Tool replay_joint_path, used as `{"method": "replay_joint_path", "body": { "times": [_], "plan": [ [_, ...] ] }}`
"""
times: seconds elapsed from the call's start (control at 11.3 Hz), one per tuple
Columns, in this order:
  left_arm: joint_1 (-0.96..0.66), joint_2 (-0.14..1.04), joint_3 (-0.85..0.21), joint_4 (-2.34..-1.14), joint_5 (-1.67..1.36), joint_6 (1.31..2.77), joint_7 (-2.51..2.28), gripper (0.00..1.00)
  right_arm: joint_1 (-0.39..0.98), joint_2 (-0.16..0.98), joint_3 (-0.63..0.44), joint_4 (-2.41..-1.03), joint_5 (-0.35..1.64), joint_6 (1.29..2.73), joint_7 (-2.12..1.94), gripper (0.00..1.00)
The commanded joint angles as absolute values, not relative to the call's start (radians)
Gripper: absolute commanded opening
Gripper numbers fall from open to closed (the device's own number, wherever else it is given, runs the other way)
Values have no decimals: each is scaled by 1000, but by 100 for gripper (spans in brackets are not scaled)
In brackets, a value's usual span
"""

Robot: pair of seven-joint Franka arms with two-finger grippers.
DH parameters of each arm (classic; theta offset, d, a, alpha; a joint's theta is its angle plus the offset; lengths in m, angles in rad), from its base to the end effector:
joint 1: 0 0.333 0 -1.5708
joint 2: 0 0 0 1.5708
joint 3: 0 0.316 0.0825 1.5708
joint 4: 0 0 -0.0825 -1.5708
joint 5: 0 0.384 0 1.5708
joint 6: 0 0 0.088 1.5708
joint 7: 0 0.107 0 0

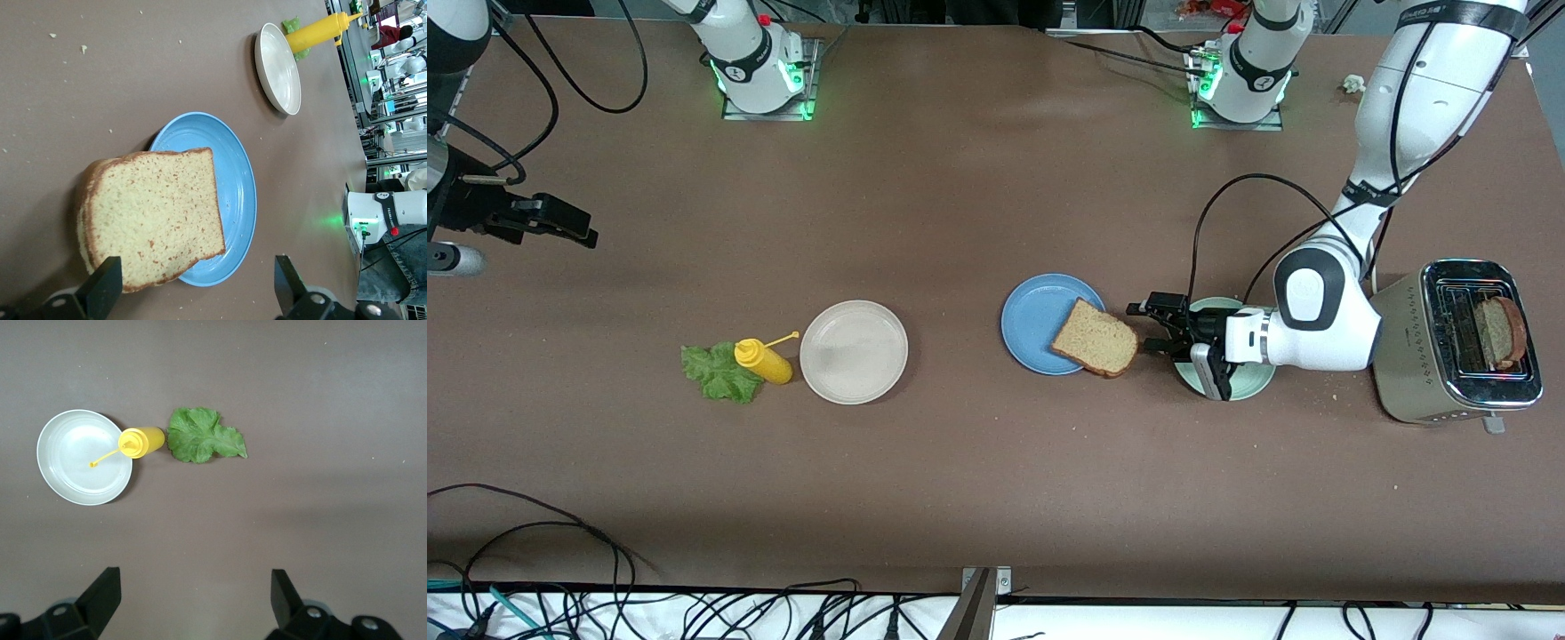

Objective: Make sandwich in blue plate with both arms
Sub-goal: 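Open the left gripper to release the bread on the blue plate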

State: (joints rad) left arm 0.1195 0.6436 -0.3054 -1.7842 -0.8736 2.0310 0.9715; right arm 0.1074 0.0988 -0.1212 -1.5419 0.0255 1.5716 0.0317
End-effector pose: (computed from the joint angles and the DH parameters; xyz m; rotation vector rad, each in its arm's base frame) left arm 0.6141 -0.1471 0.2049 2.1055 -0.5997 -0.0087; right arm 0.5823 -0.0020 0.5824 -3.1260 0.0722 0.1071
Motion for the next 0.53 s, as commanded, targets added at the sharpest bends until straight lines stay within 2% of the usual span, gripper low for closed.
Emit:
{"method": "replay_joint_path", "body": {
  "times": [0.0, 0.44],
  "plan": [
    [106, 617, -301, -1806, -838, 2051, 946, 100, 107, 123, -121, -1531, 41, 1569, 23, 100],
    [104, 482, -308, -1775, -536, 2043, 643, 100, 86, 208, -130, -1528, 60, 1643, -103, 100]
  ]
}}
